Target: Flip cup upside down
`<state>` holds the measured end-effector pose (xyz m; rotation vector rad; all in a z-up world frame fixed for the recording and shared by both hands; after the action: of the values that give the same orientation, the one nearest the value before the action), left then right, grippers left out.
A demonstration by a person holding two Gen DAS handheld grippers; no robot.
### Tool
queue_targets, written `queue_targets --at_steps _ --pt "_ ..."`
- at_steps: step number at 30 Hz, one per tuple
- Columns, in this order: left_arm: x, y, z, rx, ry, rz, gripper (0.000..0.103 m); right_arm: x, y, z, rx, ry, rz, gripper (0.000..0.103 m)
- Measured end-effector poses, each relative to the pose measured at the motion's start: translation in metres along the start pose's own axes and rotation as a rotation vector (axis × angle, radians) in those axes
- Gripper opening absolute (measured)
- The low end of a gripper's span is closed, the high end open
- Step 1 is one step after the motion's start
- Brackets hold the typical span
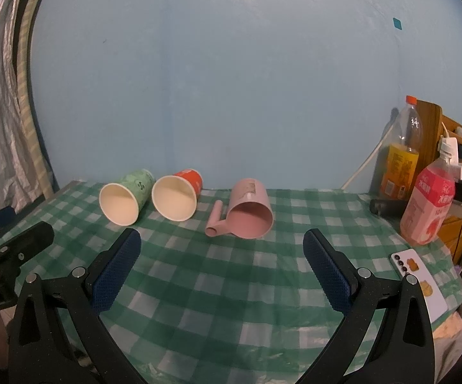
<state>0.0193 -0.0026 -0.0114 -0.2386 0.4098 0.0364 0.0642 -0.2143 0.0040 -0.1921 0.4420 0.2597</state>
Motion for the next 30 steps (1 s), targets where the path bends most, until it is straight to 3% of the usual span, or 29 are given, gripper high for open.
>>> queue_targets --at_steps 30 --pt "0.0010 0.0016 -0.0050 0.002 0.003 0.001 0.103 0.0041 -0.0004 -0.0017 -0.003 0.016 0.000 0.100"
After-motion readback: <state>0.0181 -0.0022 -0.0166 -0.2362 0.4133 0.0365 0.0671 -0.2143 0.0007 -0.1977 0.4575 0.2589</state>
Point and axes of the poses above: each gripper's, at about its wrist camera, not at the fingertips, and x roughly the way its jaws point, y to its left, z to its top, the point moved 2 cm from there along x, roughly the way its jaws point, and after that the axes turned 9 degrees about -x, right-handed, at the moved point
